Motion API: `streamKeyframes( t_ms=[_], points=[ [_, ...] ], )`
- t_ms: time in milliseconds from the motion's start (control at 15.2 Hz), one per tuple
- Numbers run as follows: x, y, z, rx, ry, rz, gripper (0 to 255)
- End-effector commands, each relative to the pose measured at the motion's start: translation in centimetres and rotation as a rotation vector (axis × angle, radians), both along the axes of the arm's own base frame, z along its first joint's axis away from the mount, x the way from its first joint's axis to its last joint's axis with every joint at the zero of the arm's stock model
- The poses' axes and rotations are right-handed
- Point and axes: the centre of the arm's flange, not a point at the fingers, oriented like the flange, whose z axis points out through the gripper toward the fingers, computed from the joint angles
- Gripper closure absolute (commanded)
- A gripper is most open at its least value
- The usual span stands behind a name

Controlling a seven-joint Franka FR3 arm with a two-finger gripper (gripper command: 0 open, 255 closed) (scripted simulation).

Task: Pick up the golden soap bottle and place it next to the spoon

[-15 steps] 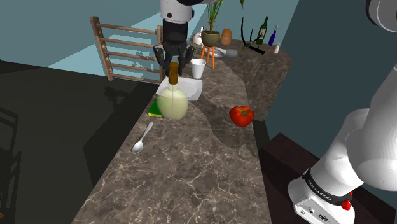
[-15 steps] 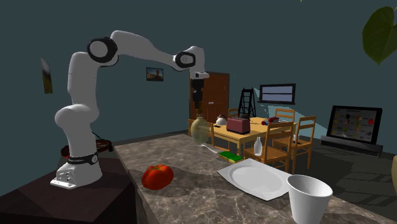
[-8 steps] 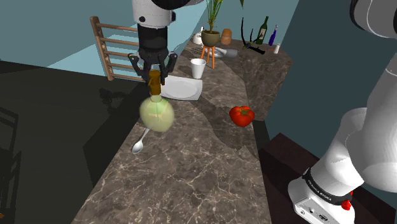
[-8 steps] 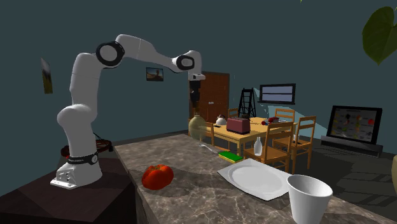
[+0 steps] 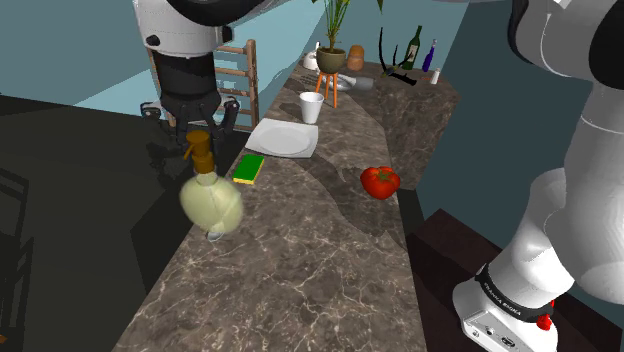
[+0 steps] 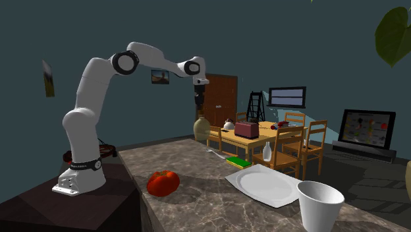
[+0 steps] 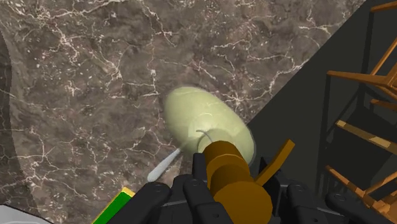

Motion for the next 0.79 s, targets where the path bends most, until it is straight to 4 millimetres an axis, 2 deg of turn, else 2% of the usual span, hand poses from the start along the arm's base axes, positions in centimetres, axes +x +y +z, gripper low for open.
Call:
streamKeyframes(
  t_ms=[0, 198, 726],
  points=[
    [-0.7, 2.6, 0.2, 0.001, -0.001, -0.002, 255],
    [-1.9, 6.4, 0.2, 0.001, -0.001, -0.002, 255],
    [-1.9, 6.4, -4.0, 0.001, -0.001, -0.002, 255]
  ],
)
